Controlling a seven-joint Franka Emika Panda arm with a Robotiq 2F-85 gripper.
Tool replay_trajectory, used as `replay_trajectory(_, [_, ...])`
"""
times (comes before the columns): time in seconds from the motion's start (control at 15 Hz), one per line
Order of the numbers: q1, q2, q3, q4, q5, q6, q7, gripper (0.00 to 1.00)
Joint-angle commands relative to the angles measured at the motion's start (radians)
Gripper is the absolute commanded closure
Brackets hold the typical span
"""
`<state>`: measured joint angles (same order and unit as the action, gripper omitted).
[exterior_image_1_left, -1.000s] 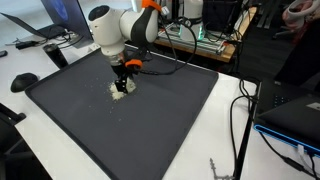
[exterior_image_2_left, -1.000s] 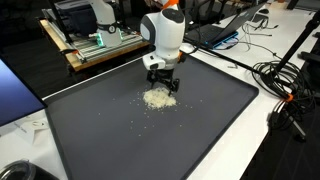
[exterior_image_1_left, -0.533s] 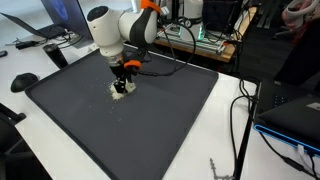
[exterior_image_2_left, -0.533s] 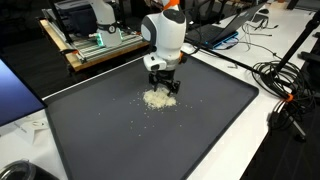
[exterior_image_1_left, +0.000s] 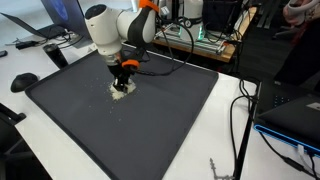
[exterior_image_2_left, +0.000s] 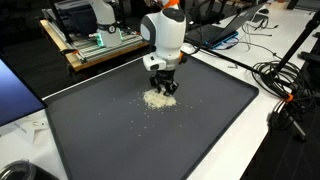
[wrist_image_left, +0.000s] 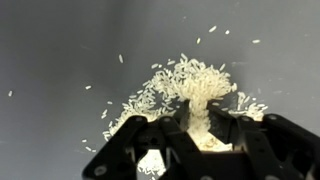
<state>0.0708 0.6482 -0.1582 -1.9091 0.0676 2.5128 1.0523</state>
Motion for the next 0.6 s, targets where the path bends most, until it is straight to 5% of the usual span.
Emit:
replay_trajectory(0.0, [-0.006,0.007,-0.001,0.002,0.011,0.013,-0.013,1.00])
replay_trajectory(0.53, [-0.005,0.006,-0.001,0.004,0.006,0.003,-0.022,1.00])
